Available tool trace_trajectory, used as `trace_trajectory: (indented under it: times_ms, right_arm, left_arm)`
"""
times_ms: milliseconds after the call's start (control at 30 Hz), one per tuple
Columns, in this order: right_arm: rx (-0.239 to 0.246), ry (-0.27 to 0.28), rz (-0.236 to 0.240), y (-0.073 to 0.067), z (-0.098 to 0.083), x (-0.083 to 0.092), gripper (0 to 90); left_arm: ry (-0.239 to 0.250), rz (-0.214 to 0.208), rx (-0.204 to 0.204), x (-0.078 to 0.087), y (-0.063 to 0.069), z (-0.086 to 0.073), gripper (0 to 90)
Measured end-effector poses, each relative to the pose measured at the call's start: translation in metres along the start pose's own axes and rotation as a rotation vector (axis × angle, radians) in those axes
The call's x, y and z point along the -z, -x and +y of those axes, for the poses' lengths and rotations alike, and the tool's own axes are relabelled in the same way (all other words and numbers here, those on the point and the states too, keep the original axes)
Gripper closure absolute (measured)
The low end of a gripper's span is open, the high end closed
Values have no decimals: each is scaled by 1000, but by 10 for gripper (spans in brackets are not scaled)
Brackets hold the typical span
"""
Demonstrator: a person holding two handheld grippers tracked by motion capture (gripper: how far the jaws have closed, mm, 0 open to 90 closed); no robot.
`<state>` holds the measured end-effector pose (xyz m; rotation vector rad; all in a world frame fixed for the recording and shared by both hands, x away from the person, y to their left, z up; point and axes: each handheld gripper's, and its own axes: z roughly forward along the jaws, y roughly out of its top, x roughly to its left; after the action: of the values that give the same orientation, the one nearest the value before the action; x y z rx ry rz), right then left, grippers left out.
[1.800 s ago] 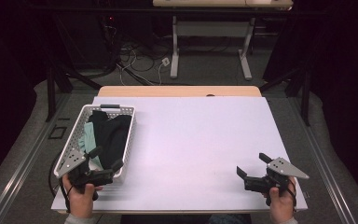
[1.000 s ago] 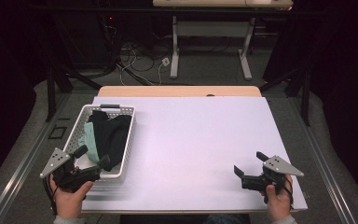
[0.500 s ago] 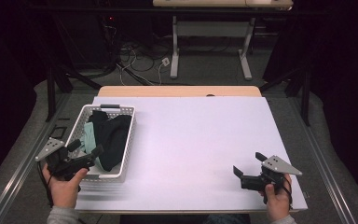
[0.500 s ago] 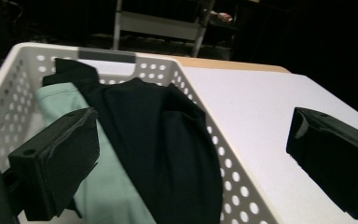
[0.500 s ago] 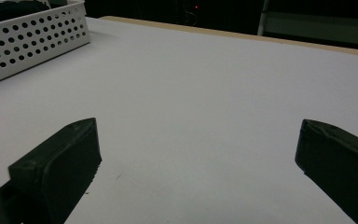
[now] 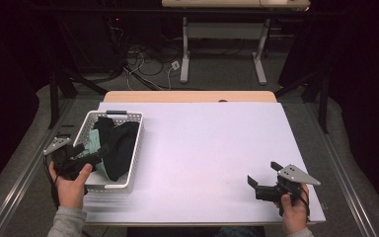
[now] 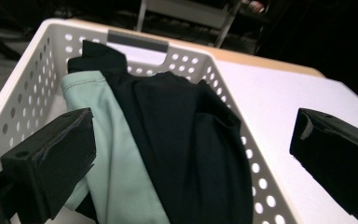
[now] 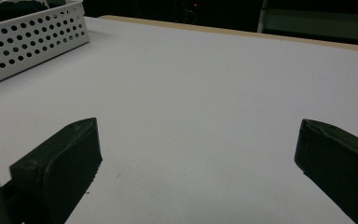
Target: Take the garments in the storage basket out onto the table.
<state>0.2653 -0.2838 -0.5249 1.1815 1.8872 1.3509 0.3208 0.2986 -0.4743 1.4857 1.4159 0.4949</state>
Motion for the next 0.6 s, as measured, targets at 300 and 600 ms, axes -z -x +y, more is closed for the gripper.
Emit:
trace_trajectory:
  times_ms: [300, 600]
  right_arm:
    - [-11, -11, 0, 1, -1, -1, 3]
    - [-10, -12, 11, 3, -1, -2, 6]
  left_arm:
    - [-69, 38, 30, -16, -2, 11, 2]
    - [-109, 73, 14, -27, -4, 17, 2]
